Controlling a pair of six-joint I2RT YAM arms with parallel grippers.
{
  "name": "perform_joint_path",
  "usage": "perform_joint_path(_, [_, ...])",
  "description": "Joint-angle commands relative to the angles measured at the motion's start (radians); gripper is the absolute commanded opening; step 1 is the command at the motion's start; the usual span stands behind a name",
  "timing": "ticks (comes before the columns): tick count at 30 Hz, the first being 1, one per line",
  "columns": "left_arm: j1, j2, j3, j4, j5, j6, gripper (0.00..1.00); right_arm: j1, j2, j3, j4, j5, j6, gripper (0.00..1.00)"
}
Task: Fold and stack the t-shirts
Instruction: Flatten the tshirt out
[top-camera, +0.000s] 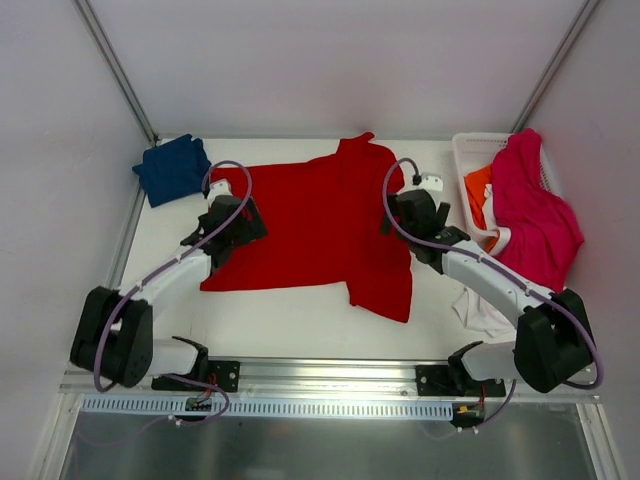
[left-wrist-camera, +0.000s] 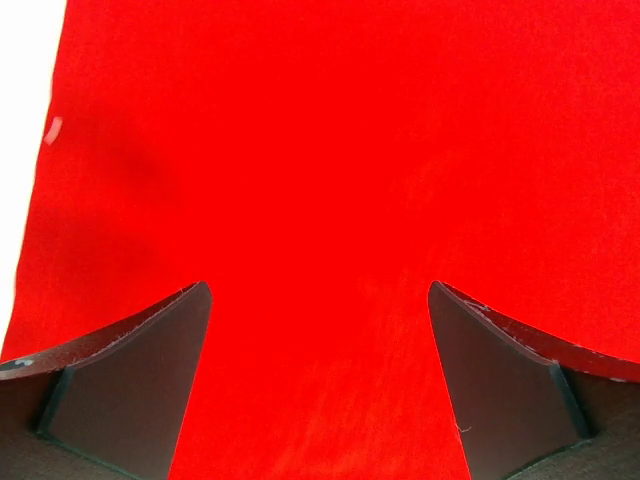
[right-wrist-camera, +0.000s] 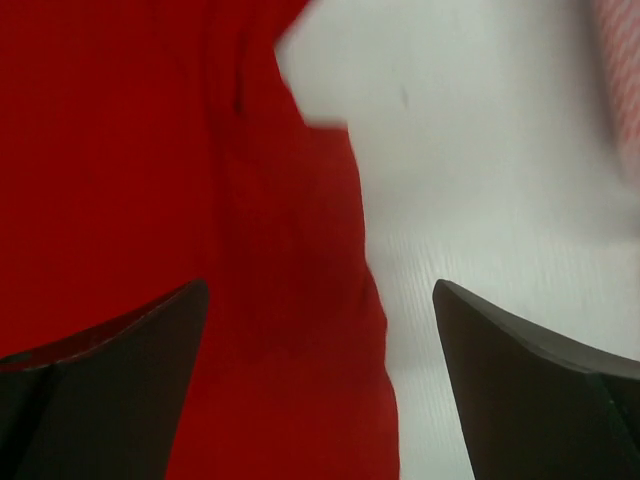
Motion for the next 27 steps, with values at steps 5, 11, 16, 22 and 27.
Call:
perform_joint_path(5, [-0.085, -0.296, -0.224, -0.174, -0.098, -0.111, 0.92, 0.013, -0.158, -0.268, -0.315, -0.070, 0.313, 0.99])
perform_joint_path(11, [-0.129, -0.387, -0.298, -0.183, -0.100, -0.151, 0.91, 0.104, -0.336, -0.423, -0.398, -0.021, 0.558, 0.99])
perform_joint_path(16, [-0.176, -0.348, -0.291, -0.186, -0.121, -0.168, 0.91, 0.127, -0.351, -0.474, -0.367, -0.052, 0.598, 1.00])
perform_joint_path(22, [-0.240, -0.331, -0.295, -0.199, -0.179, -0.197, 0.91, 0.188, -0.319, -0.500, -0.330, -0.076, 0.666, 1.00])
perform_joint_path(27, [-0.268, -0.322, -0.304, -0.208, -0.213, -0.229, 0.90, 0.268, -0.269, -0.564, -0.169, -0.145, 0.764, 0.97])
